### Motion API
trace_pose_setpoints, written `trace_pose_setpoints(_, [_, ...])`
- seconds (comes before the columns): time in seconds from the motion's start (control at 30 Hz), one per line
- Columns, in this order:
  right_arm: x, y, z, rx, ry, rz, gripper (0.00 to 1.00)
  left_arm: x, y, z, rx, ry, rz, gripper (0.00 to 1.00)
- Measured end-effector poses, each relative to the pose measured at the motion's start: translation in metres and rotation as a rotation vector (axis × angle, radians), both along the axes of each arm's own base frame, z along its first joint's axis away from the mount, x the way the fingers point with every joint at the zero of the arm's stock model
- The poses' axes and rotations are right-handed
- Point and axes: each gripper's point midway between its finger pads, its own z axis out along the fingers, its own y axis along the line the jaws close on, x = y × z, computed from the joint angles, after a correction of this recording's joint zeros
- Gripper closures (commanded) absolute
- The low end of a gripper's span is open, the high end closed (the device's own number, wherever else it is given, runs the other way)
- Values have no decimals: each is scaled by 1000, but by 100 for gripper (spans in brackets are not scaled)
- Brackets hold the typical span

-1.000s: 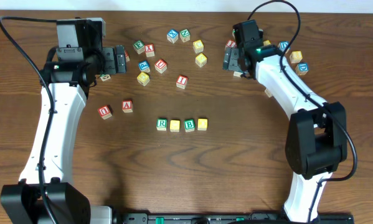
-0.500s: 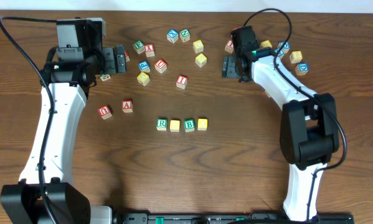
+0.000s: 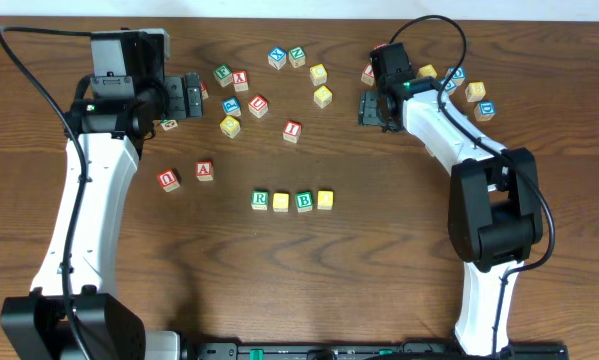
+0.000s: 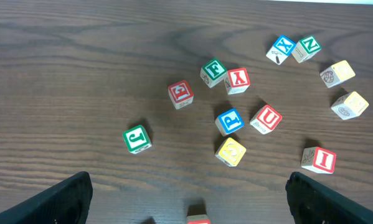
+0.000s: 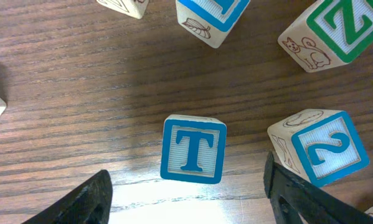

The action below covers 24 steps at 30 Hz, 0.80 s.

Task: Spell out ROBOT
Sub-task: 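Lower the right gripper around the blue T block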

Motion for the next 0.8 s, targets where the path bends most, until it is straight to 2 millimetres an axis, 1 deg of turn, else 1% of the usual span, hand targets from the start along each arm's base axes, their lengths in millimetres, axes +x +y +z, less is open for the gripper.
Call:
trace_pose_setpoints(0.13, [1,0,0,1,-5,0,33,0,0,0,0,0,0,2])
trace_pose_setpoints(0.53, [9,3,4,11,-42,1,32,0,0,0,0,0,0,2])
trace_pose_setpoints(0.8, [10,3,5,1,-44,21,32,0,0,0,0,0,0,2])
